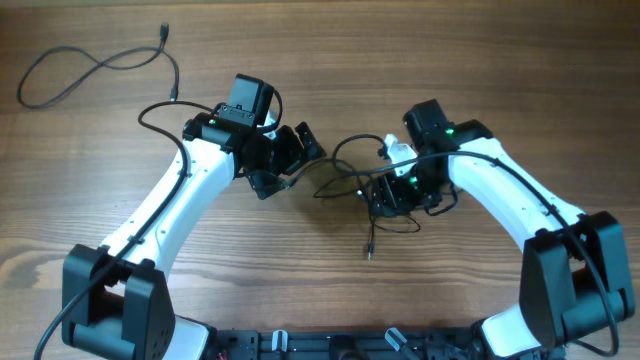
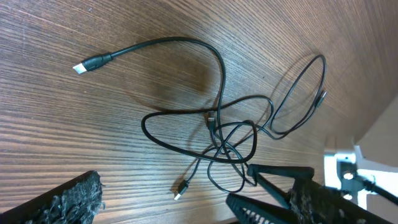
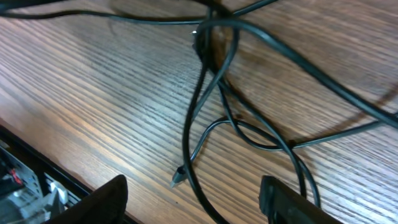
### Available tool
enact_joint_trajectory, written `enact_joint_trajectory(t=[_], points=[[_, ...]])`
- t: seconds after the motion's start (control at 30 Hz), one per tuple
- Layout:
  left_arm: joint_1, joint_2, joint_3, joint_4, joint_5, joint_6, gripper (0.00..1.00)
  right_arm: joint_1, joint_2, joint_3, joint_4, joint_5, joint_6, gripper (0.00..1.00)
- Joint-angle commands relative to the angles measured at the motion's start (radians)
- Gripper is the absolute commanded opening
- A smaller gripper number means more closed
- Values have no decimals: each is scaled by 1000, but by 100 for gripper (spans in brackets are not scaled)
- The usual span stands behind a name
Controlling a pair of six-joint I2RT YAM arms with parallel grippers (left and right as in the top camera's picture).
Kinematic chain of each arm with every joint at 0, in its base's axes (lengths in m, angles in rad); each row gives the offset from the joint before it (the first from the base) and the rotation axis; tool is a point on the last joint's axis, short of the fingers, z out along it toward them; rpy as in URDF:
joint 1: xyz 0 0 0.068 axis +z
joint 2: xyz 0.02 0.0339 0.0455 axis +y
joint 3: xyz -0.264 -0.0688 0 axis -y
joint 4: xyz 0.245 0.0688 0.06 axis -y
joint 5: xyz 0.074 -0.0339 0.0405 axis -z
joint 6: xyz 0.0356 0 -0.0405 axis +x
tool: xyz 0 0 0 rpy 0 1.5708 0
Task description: Untangle cables
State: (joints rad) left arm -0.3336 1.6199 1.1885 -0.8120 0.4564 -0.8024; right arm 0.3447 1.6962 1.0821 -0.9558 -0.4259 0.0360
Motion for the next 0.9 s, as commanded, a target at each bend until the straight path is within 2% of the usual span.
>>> enact_joint_trajectory(t=[0.0, 0.17, 0.4, 0.5, 0.67, 0.73, 0.8, 0.87], points=[[2, 13, 1, -1, -13, 2, 100, 42, -15, -11, 3, 103, 38, 68], [2, 13, 1, -1, -13, 2, 100, 80, -15, -11, -8, 257, 178, 64], [2, 13, 1, -1, -13, 2, 100, 98, -13, -11, -27, 323, 182, 62], [2, 13, 1, -1, -13, 2, 100, 99, -13, -11, -28, 325, 188, 49], [2, 13, 1, -1, -13, 2, 100, 98, -11, -11, -27, 322, 203, 40], [2, 13, 1, -1, -13, 2, 100, 98, -7, -11, -26, 322, 203, 26], [2, 13, 1, -2, -13, 2, 100, 98, -5, -11, -28, 322, 204, 4], [2, 13, 1, -4, -13, 2, 100, 98, -5, -10, -26, 322, 222, 4]])
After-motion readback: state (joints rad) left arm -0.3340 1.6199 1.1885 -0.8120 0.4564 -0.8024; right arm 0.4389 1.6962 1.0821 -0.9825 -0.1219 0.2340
